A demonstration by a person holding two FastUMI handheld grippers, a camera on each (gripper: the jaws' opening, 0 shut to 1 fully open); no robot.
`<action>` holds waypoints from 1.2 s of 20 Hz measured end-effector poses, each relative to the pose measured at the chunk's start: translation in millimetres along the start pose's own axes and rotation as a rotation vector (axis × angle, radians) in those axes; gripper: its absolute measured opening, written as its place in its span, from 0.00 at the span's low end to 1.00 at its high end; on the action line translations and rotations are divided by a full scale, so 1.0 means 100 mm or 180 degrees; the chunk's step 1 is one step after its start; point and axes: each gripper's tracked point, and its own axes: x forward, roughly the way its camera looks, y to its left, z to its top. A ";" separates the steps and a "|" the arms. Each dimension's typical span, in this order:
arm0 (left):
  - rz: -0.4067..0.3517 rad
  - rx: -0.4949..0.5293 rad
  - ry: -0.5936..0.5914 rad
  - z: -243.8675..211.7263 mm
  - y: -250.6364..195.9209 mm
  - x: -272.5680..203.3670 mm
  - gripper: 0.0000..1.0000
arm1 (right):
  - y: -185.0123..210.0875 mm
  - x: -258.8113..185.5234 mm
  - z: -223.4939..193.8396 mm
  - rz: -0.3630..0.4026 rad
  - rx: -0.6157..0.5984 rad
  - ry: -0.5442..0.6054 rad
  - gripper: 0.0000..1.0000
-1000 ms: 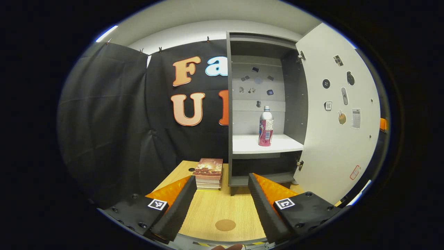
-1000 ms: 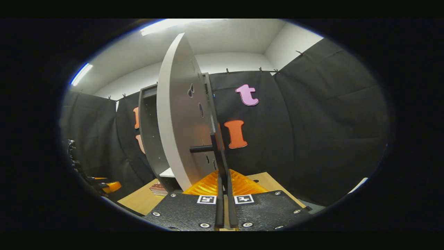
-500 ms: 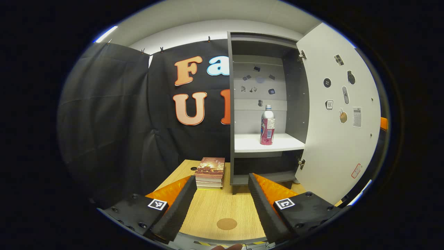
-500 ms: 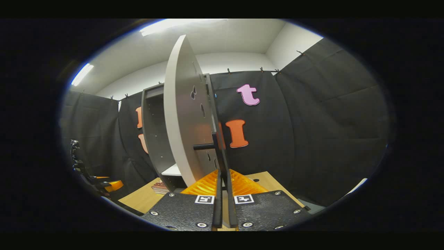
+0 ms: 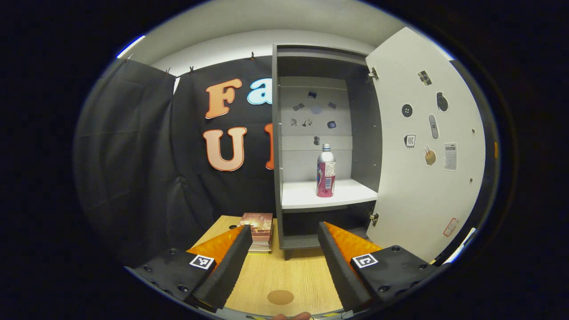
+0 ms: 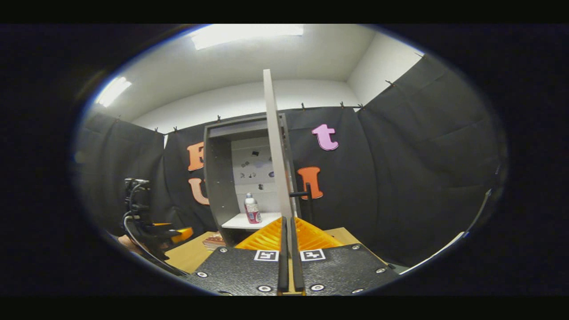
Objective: Open the cabinet door with the right hand, grasp the bottle in the cabinet with the left hand and place it on the coaster, then close the cabinet door with the right hand.
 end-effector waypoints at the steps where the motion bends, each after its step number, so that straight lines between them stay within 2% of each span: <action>1: -0.0061 -0.0017 -0.0008 0.03 -0.08 0.12 0.96 | 0.09 -0.02 0.01 0.0025 -0.0010 -0.0025 0.00; 3: -0.0158 -0.0051 -0.0051 0.08 -0.21 0.35 0.95 | 0.23 -0.04 0.00 0.0010 0.0007 -0.0052 0.03; 4: -0.0215 -0.0061 -0.0079 0.12 -0.27 0.47 0.97 | 0.30 -0.03 -0.01 0.0003 0.0018 -0.0059 0.00; 5: -0.0272 -0.0056 -0.0093 0.13 -0.32 0.62 0.97 | 0.35 -0.01 -0.04 -0.0035 0.0021 -0.0044 0.03; 11: -0.0507 -0.0051 -0.0127 0.20 -0.56 1.19 0.97 | 0.52 0.24 -0.23 -0.0176 0.0075 0.0003 0.03; 12: -0.0533 -0.0036 -0.0147 0.22 -0.59 1.27 0.97 | 0.53 0.30 -0.26 -0.0183 0.0103 0.0019 0.04; 13: -0.0555 -0.0011 -0.0166 0.22 -0.62 1.34 0.97 | 0.54 0.35 -0.28 -0.0204 0.0122 0.0024 0.12; 14: -0.0553 0.0013 -0.0170 0.21 -0.64 1.42 0.94 | 0.55 0.38 -0.30 -0.0212 0.0131 0.0035 0.13; 15: -0.0565 0.0016 -0.0171 0.21 -0.67 1.50 0.99 | 0.57 0.41 -0.33 -0.0211 0.0136 0.0044 0.08; 17: -0.0623 0.0006 -0.0171 0.22 -0.75 1.69 0.95 | 0.58 0.46 -0.39 -0.0239 0.0119 0.0088 0.19; 18: -0.0632 0.0011 -0.0181 0.25 -0.78 1.79 0.97 | 0.59 0.48 -0.44 -0.0251 0.0104 0.0125 0.39; 19: -0.0653 0.0021 -0.0189 0.27 -0.83 1.91 0.95 | 0.60 0.52 -0.48 -0.0259 0.0091 0.0152 0.38; 21: -0.0715 0.0049 -0.0220 0.32 -0.92 2.16 0.97 | 0.64 0.63 -0.56 -0.0272 0.0104 0.0220 0.52; 22: -0.0739 0.0071 -0.0235 0.35 -0.98 2.32 0.95 | 0.66 0.69 -0.61 -0.0267 0.0122 0.0273 0.60; 23: -0.0761 0.0089 -0.0263 0.38 -1.03 2.47 0.95 | 0.67 0.76 -0.69 -0.0279 0.0136 0.0337 0.64; 24: -0.0773 0.0100 -0.0273 0.39 -1.08 2.59 0.99 | 0.66 0.83 -0.75 -0.0300 0.0138 0.0394 0.70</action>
